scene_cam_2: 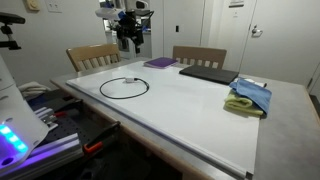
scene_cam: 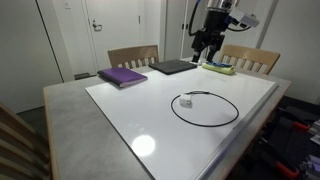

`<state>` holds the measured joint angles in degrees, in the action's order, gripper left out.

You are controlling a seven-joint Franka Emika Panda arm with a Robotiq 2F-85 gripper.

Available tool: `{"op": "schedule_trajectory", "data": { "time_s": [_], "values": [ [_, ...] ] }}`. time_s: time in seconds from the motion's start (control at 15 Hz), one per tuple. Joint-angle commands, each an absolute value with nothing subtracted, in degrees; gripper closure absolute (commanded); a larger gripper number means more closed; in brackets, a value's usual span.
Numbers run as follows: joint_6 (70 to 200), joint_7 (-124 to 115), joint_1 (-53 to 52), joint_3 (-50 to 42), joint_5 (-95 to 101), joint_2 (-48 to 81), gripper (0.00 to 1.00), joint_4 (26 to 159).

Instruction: Unfold the charger

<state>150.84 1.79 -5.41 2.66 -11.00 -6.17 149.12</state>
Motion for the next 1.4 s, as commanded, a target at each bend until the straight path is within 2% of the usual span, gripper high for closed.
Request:
{"op": "schedule_trajectory", "data": {
  "time_s": [0.0, 0.8, 1.33],
  "values": [
    [151.5, 0.0, -5.1, 3.4, -8.7, -5.6, 0.0, 149.1],
    [162.5, -14.1, -7.4, 6.7, -6.0, 8.0, 0.0, 146.6],
    [168.6, -28.7, -12.9, 1.6, -3.4, 17.9, 0.0, 143.2]
  ]
}}
